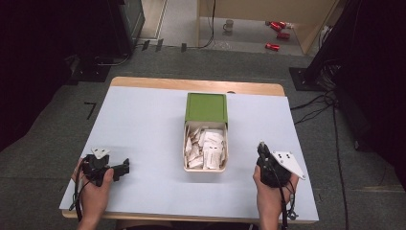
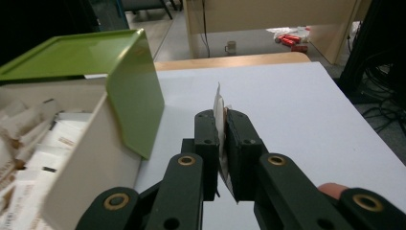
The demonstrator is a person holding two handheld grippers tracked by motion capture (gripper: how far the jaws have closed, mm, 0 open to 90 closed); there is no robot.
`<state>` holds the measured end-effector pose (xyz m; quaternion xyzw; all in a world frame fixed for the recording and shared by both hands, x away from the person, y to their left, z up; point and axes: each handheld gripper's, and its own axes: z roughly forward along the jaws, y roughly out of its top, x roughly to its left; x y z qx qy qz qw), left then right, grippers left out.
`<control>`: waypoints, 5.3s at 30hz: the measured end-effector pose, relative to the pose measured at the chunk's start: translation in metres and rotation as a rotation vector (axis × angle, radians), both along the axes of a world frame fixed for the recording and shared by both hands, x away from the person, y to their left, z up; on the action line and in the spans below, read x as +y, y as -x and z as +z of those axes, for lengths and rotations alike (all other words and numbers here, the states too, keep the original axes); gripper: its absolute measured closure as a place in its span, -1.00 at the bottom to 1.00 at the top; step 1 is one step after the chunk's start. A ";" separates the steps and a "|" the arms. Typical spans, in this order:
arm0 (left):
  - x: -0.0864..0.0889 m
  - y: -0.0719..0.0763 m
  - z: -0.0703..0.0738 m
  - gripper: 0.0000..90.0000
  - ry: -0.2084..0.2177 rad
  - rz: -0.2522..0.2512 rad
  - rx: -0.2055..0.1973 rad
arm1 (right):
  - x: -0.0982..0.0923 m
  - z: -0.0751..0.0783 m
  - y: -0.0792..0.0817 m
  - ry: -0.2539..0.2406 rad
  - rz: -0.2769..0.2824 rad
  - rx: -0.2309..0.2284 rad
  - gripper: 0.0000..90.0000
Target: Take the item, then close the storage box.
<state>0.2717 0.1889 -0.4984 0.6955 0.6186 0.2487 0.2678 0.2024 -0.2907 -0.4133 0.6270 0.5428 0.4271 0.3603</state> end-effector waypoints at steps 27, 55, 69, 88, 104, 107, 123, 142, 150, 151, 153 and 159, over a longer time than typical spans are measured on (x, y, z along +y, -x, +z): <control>0.000 0.000 0.000 -1.00 0.000 0.000 0.000 | -0.021 -0.061 -0.017 0.024 -0.063 0.125 0.87; 0.000 0.000 0.000 -1.00 0.000 0.000 0.000 | -0.008 -0.081 -0.023 -0.057 0.051 0.211 0.21; 0.000 0.000 0.000 -1.00 0.000 0.000 0.000 | 0.006 -0.070 -0.022 -0.030 0.069 0.202 -0.21; 0.000 0.000 0.000 -1.00 0.000 0.000 0.000 | 0.033 -0.027 -0.007 -0.032 0.151 0.103 -0.20; 0.000 0.000 0.000 -1.00 -0.001 -0.001 0.001 | 0.045 -0.011 0.003 -0.051 0.178 0.082 -0.11; 0.000 0.000 0.000 -1.00 -0.002 -0.001 0.001 | 0.050 -0.010 0.005 -0.049 0.192 0.078 -0.04; 0.000 0.000 0.000 -1.00 0.000 0.000 0.000 | 0.069 -0.035 0.007 -0.050 0.181 0.104 0.59; 0.000 0.000 0.000 -1.00 0.001 0.000 0.000 | 0.078 -0.060 0.005 -0.091 0.168 0.124 0.87; 0.000 0.000 0.000 -1.00 0.000 0.000 0.000 | 0.085 -0.057 0.006 -0.048 0.122 0.126 0.95; 0.000 0.000 0.000 -1.00 0.000 0.000 0.000 | 0.086 -0.056 0.006 -0.042 0.119 0.129 0.95; 0.000 0.000 0.000 -1.00 0.000 0.000 0.000 | 0.086 -0.055 0.006 -0.035 0.120 0.131 0.96; 0.000 0.000 0.000 -1.00 0.000 0.000 0.000 | 0.088 -0.049 0.006 -0.030 0.120 0.161 0.97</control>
